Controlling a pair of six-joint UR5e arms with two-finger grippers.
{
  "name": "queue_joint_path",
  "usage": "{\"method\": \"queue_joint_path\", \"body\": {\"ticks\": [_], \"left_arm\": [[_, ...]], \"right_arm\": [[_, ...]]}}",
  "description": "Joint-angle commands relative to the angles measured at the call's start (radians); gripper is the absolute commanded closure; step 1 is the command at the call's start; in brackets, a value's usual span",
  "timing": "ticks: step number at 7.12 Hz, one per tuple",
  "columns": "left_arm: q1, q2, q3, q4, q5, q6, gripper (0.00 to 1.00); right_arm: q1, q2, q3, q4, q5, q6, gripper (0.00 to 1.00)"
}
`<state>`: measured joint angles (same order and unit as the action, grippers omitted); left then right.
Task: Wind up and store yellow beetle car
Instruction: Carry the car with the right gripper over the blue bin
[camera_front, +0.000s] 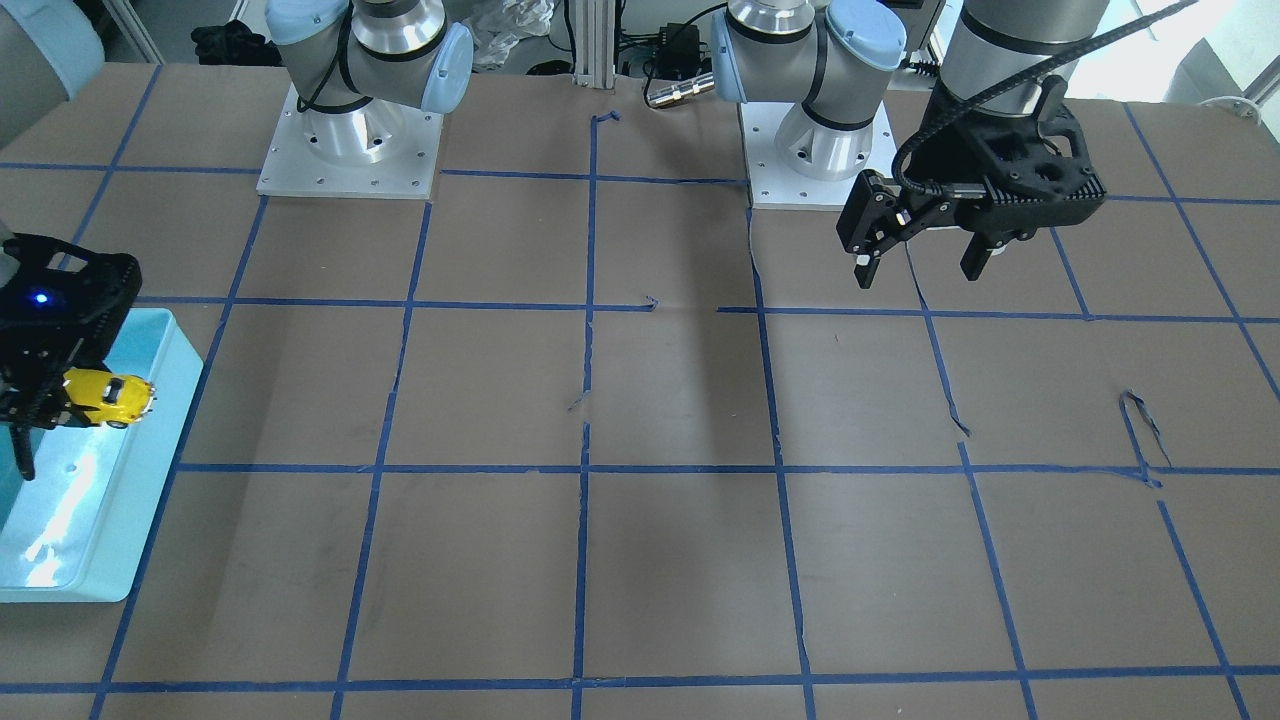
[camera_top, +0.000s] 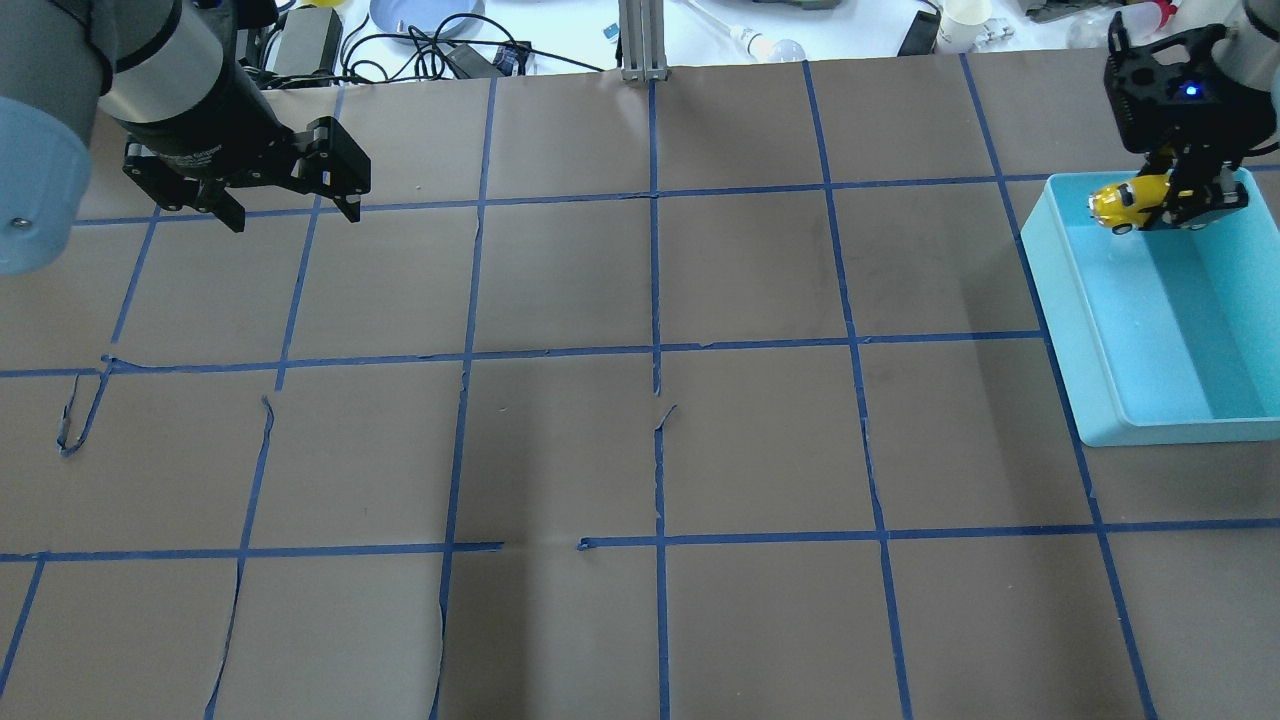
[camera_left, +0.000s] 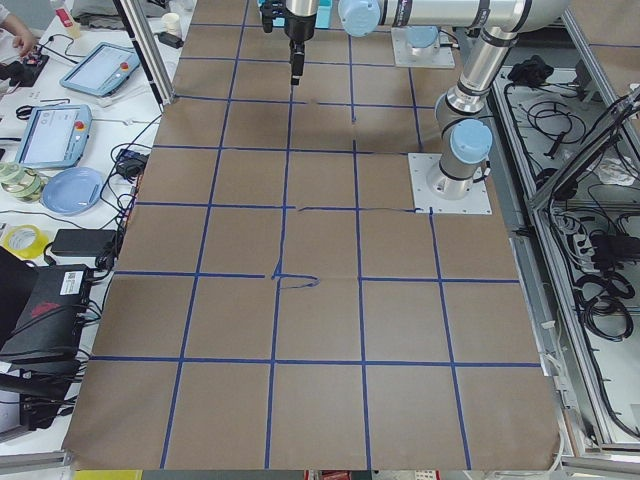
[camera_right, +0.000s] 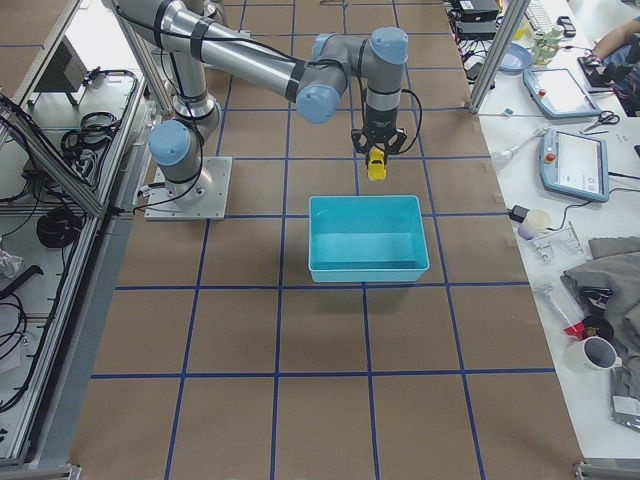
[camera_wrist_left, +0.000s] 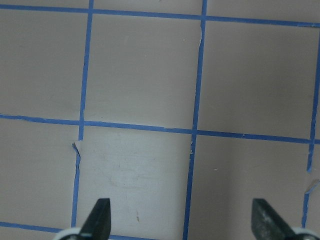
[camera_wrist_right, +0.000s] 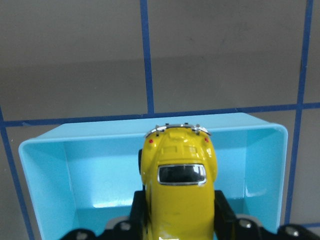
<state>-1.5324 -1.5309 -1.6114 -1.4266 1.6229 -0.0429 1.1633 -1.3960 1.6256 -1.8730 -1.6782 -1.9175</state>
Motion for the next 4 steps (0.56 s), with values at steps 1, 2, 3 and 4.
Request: {"method": "queue_joint_path", "body": {"ticks": [1, 2, 3, 4], "left_arm": [[0.000, 0.000, 0.001, 0.000, 0.000, 0.000, 0.00], [0.000, 0.000, 0.002, 0.000, 0.000, -0.002, 0.00], [0.000, 0.000, 0.002, 0.000, 0.000, -0.002, 0.00], [0.000, -0.003, 0.001, 0.000, 0.002, 0.000, 0.00]], "right_arm": [[-0.112, 0.052, 0.042, -0.038, 0.008, -0.117, 1.00], [-0.149, 0.066, 0.081, -0.122, 0.038, -0.174, 1.00], [-0.196, 0.087, 0.147, -0.194, 0.110, -0.239, 1.00], [-0.235, 0.110, 0.213, -0.304, 0.115, -0.288, 1.00]]}}
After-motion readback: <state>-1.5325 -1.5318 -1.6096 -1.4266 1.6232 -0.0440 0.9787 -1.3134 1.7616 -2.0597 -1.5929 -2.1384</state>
